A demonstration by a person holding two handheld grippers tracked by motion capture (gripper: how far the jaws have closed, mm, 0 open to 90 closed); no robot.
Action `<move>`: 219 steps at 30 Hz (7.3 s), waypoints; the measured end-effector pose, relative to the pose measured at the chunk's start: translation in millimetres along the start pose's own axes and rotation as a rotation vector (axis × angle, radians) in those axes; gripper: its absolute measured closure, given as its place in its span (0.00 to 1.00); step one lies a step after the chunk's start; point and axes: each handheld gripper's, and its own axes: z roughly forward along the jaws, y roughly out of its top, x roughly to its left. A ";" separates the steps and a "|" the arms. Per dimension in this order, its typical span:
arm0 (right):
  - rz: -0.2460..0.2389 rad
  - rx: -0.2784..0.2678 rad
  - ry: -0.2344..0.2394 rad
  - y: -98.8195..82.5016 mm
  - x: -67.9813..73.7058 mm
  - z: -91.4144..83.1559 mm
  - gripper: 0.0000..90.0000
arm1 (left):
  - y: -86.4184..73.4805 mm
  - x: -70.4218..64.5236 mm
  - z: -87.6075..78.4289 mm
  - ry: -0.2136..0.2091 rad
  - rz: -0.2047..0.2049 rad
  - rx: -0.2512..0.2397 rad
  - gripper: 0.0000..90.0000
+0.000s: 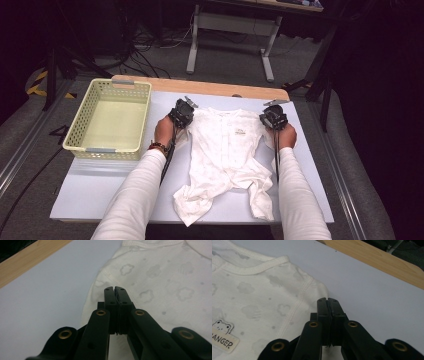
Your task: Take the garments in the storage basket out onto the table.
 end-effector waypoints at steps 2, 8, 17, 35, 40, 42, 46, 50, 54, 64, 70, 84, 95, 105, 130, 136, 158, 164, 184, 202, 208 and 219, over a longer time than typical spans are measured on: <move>-0.009 -0.001 -0.011 4.4 1.0 2.7 0.99 | 2.6 3.3 1.1 0.013 0.001 -0.004 0.99; -0.014 -0.007 -0.017 8.1 2.8 9.6 0.95 | 3.3 4.5 5.6 0.028 -0.015 -0.002 0.98; -0.013 -0.071 0.031 1.0 8.8 -19.2 0.80 | -2.1 -12.8 -14.4 -0.020 -0.047 -0.058 0.87; -0.062 -0.224 0.282 -102.7 58.5 -147.6 0.70 | -91.2 -93.2 -148.8 -0.264 0.211 -0.246 0.86; -0.056 -0.213 0.300 -120.7 70.6 -166.3 0.62 | -125.4 -107.9 -170.2 -0.326 0.234 -0.244 0.81; -0.074 -0.187 0.290 -128.7 79.8 -169.9 0.57 | -133.6 -116.6 -178.4 -0.339 0.250 -0.240 0.79; -0.129 -0.159 0.245 -144.3 96.9 -175.3 0.53 | -143.2 -139.0 -194.9 -0.353 0.303 -0.257 0.76; -0.132 -0.132 0.229 -153.6 98.1 -175.5 0.51 | -145.1 -161.7 -196.7 -0.433 0.359 -0.248 0.77; -0.146 -0.084 0.165 -161.8 94.7 -170.2 0.52 | -145.1 -180.1 -176.7 -0.476 0.408 -0.167 0.77; -0.106 -0.041 0.153 -169.5 81.2 -162.7 0.73 | -145.1 -182.0 -157.2 -0.469 0.375 -0.108 0.70; -0.139 -0.054 0.140 -168.7 81.5 -165.9 0.98 | -143.9 -175.4 -155.8 -0.453 0.369 -0.102 0.91; -0.019 -0.093 0.045 -172.3 53.6 -178.9 0.87 | -145.6 -178.0 -159.9 -0.513 0.410 -0.105 0.96; -0.241 -0.140 0.299 -153.2 123.0 -188.0 0.72 | -146.8 -188.8 -169.6 -0.589 0.435 -0.129 0.96; -0.189 -0.020 0.365 -153.9 121.8 -157.8 0.82 | -146.4 -187.7 -170.4 -0.584 0.419 -0.150 0.95; -0.384 -0.101 0.686 -150.0 201.7 -208.3 0.83 | -143.0 -197.3 -189.4 -0.626 0.424 -0.213 0.86; -0.359 -0.178 0.585 -147.6 187.3 -215.6 0.61 | -138.3 -184.6 -195.9 -0.560 0.402 -0.249 0.73; -0.123 -0.048 0.405 -160.6 132.2 -160.8 0.58 | -150.8 -121.4 -152.3 -0.379 0.211 -0.062 0.51; -0.164 -0.062 0.452 -162.6 137.1 -164.3 0.95 | -151.6 -120.7 -150.8 -0.429 0.203 -0.048 0.68; -0.078 -0.084 0.291 -188.7 87.4 -204.1 0.98 | -170.4 -121.2 -174.0 -0.480 0.212 -0.032 0.96; -0.280 -0.171 0.477 -142.7 164.6 -195.7 0.67 | -171.4 -116.5 -189.1 -0.435 0.171 -0.149 0.85; -0.310 -0.123 0.490 -128.3 179.8 -172.2 0.61 | -168.6 -118.1 -178.0 -0.450 0.148 -0.136 0.68; -0.339 -0.046 0.506 -122.0 187.2 -150.0 0.87 | -165.3 -124.0 -164.4 -0.480 0.181 -0.046 0.90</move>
